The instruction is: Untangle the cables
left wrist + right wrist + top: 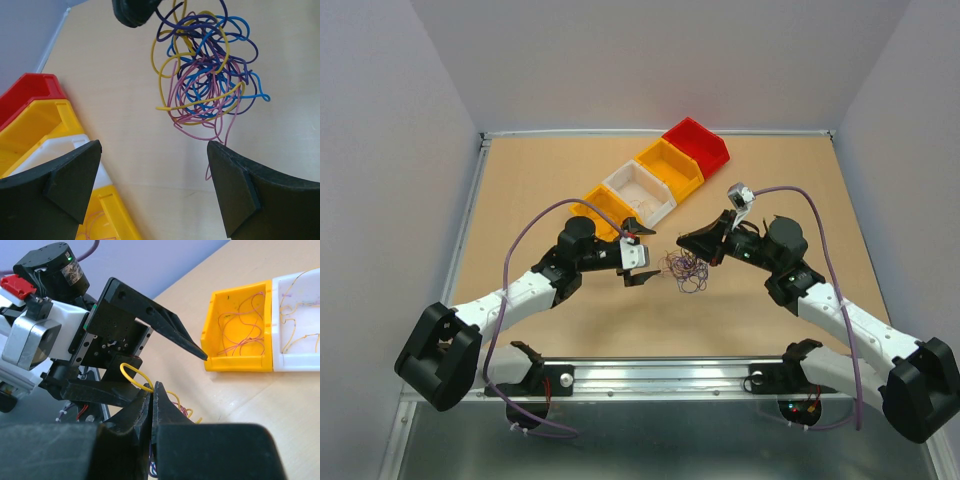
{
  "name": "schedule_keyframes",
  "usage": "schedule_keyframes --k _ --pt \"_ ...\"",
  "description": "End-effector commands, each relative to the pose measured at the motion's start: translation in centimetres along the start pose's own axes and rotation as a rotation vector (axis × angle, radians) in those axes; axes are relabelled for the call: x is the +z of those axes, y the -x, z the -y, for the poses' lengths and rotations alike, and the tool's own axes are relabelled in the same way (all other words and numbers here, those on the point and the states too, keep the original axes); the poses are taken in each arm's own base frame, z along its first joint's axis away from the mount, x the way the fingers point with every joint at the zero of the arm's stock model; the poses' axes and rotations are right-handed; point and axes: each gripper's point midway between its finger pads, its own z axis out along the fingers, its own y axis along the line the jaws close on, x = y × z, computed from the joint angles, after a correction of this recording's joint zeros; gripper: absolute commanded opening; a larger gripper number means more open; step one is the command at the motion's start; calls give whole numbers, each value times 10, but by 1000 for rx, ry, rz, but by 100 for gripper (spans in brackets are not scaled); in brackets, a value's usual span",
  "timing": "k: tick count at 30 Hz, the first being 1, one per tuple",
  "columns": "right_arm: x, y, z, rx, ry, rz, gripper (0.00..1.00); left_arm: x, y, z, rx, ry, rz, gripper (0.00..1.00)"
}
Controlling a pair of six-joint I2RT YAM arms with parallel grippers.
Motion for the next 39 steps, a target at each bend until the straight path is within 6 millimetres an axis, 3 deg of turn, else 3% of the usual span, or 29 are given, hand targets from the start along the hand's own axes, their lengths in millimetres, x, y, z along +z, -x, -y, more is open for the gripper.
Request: schedule_keyframes --k 1,10,15,19,25,29,31,39 --pt "-5 16 -12 -59 27 79 1 -1 19 13 104 -53 64 98" --pt "-8 19 -7 -73 -13 102 0 4 7 21 146 -80 7 96" --pt "-10 21 3 -89 -69 116 0 0 -1 12 185 -29 -40 95" --pt "-11 21 4 -99 -80 118 1 4 2 22 175 -78 -14 95" --pt "-12 22 3 -103 -78 121 1 13 -11 31 177 -108 -56 94" --pt "-15 23 10 -110 -125 134 0 7 -18 4 205 37 -128 93" --pt "-17 24 13 -116 -145 142 1 1 -7 -7 234 104 -109 93" --pt "-19 25 8 -127 -126 140 0 8 -7 13 195 2 -68 97"
